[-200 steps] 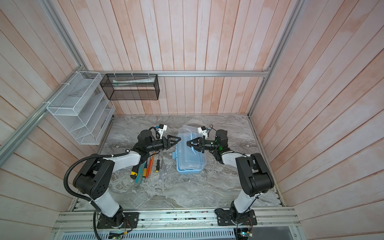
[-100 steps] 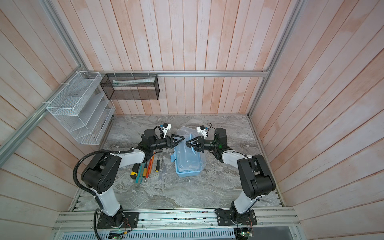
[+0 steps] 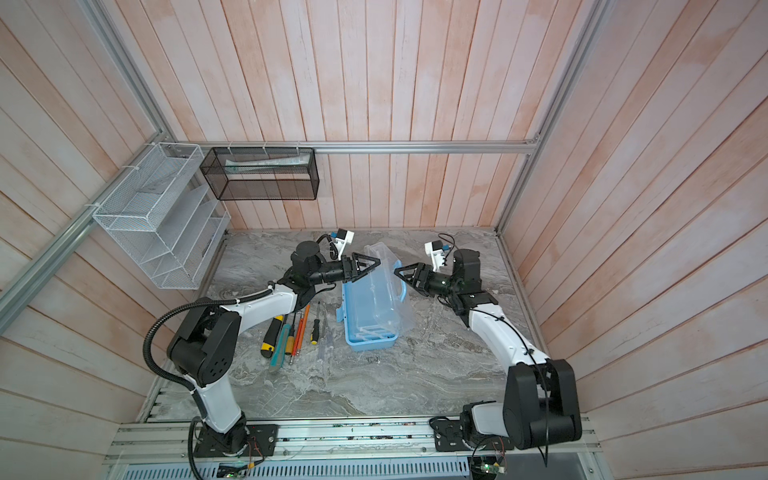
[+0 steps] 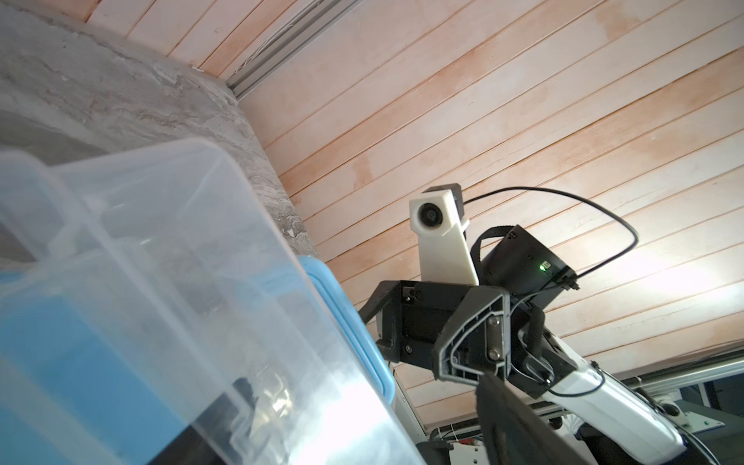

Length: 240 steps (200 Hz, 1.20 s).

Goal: Pack the tool kit
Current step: 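Lift the clear lid open with the left gripper while the right gripper pushes it back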

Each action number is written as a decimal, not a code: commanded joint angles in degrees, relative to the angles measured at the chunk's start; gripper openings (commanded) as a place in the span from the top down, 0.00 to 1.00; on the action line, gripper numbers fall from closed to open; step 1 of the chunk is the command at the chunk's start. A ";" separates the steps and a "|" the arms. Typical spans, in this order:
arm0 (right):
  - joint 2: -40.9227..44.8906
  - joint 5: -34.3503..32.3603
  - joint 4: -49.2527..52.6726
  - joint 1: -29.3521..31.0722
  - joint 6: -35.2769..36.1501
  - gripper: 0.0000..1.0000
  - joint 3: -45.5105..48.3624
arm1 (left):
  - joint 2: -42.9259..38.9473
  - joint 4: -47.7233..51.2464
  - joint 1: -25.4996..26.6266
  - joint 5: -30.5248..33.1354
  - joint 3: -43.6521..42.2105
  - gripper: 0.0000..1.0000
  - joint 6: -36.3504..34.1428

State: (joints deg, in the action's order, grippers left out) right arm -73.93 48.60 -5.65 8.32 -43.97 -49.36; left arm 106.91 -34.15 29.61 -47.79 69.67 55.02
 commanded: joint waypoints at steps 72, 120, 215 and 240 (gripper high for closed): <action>14.68 -14.90 12.25 -9.91 7.14 0.34 5.51 | 13.34 11.99 7.17 -1.57 22.84 0.10 -4.45; 14.69 -13.45 10.90 -11.79 7.01 0.34 6.91 | 11.73 15.95 7.24 0.16 21.84 0.09 -7.91; 13.59 -20.34 15.02 -5.06 10.67 0.34 1.51 | -0.41 30.18 3.46 13.25 12.77 0.08 -21.70; 11.59 -32.51 17.02 7.23 13.08 0.36 -1.78 | -9.23 38.24 2.43 27.11 4.36 0.09 -27.62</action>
State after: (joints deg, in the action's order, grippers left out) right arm -60.77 27.55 8.34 6.72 -34.63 -47.16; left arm 105.36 -6.20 33.10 -35.79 79.90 36.53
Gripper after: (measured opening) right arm 0.653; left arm 0.915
